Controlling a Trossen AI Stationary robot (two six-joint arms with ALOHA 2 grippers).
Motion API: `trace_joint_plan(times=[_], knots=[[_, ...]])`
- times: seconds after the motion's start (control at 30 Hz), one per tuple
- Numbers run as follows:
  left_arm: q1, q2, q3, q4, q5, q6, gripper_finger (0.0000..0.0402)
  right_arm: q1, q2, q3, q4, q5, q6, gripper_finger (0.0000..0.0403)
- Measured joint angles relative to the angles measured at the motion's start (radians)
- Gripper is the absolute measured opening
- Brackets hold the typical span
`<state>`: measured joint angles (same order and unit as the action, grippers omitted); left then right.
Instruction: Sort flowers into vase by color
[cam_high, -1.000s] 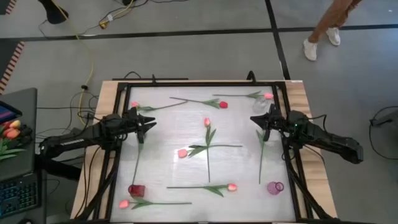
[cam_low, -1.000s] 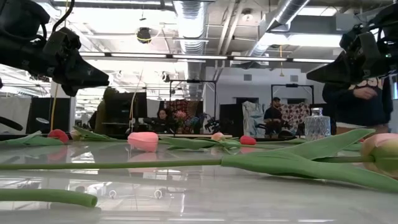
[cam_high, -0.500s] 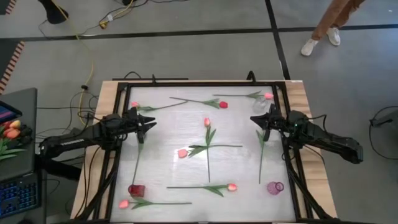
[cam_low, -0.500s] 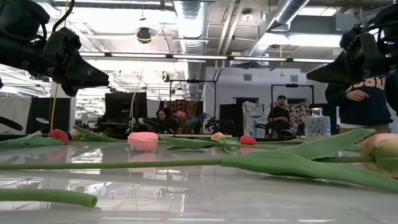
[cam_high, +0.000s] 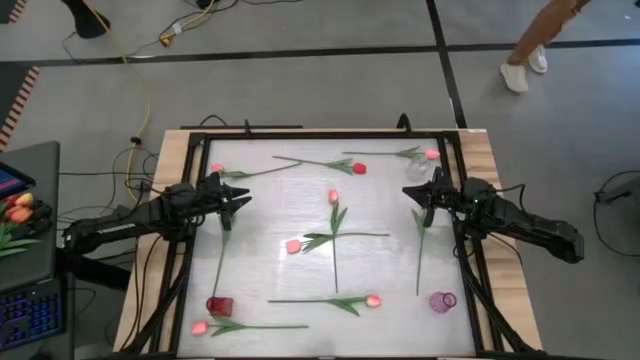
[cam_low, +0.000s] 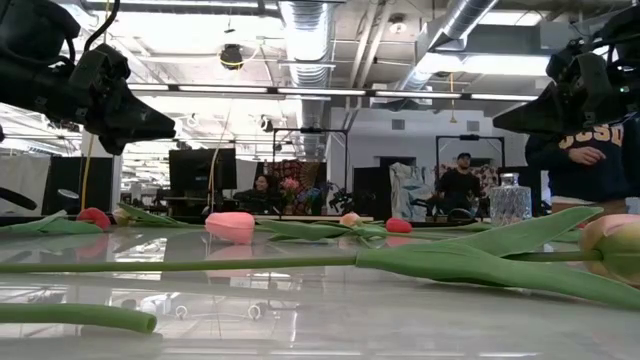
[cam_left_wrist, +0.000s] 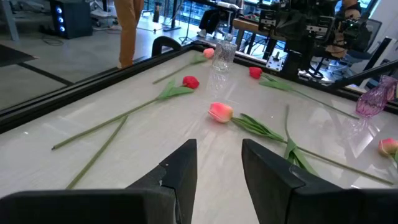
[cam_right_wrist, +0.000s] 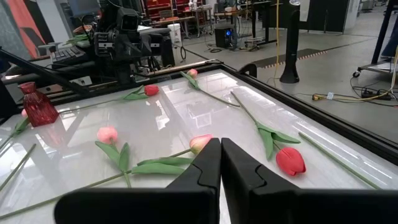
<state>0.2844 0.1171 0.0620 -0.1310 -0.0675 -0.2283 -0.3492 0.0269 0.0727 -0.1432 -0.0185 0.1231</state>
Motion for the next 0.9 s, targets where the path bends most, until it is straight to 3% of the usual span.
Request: trace_joint_plan(times=[0.9], knots=[[0.000, 0.000, 0.000, 0.000, 0.000, 0.008, 0.0114, 0.000, 0.000, 0.000, 0.000, 0.000, -0.022, 0.0038]])
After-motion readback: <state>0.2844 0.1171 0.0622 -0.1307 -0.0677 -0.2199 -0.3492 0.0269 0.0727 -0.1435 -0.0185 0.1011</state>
